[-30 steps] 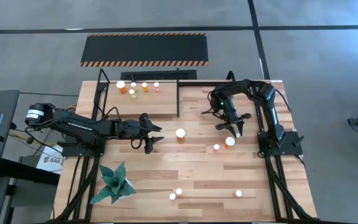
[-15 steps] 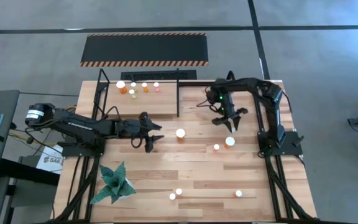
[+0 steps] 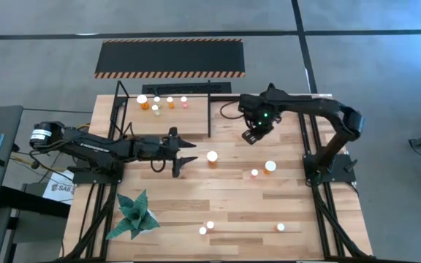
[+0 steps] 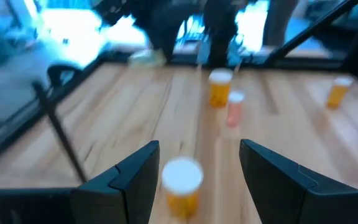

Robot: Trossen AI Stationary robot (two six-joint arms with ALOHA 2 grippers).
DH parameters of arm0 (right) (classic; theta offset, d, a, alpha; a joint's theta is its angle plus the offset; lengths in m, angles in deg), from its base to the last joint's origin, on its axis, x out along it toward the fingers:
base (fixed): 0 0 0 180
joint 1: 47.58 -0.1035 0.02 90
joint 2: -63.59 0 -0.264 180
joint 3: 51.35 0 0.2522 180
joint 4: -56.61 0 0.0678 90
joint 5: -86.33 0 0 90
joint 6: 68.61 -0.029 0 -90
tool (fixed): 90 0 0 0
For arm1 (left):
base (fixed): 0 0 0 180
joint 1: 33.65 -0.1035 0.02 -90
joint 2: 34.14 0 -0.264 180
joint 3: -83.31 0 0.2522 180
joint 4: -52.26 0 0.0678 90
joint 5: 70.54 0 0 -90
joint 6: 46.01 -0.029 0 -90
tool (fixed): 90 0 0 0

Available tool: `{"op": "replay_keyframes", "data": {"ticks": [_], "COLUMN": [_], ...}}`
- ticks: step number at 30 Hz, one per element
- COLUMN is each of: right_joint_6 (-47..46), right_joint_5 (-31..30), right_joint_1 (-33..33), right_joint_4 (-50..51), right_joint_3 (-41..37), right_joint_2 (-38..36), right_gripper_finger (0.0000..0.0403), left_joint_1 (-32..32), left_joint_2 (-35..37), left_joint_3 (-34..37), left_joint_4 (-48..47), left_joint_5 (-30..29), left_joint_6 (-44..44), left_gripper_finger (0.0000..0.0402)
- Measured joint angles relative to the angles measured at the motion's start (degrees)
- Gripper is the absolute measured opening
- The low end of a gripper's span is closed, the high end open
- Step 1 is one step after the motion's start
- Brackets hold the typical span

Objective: Pick and place medicine bottles onto shelf by color
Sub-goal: Move the yellow pill bottle to the middle of the table

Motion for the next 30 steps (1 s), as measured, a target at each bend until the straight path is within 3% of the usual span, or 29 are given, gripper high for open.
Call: {"op": "replay_keyframes", "data": {"ticks": [7,12,20,30], "right_joint_6": [6.6,12.7,16.1,20.9], "right_joint_5": [-8.8,-9.2,-12.7,-13.9], "right_joint_1": [-9.2,-14.8,-23.1,-27.0], "right_joint_4": [-14.1,-16.1,-31.0,-49.6], "right_joint_3": [0.0,0.0,0.0,0.0], "right_joint_2": [-6.3,-8.7,-8.1,-6.8], "right_gripper_finger": [0.0135,0.0139,0.0137,0.0138], "left_joint_1": [0.0,0.0,1.2,3.8], "left_joint_2": [0.0,-0.4,-1.8,-5.0], "left_joint_3": [0.0,0.0,0.0,0.0], "left_joint_4": [7.0,11.1,20.6,36.9], "left_joint_5": [7.2,13.1,12.6,12.3], "left_joint_6": [-6.2,-5.2,-7.0,-13.1], "left_gripper_finger": [0.021,0.021,0.021,0.021]}}
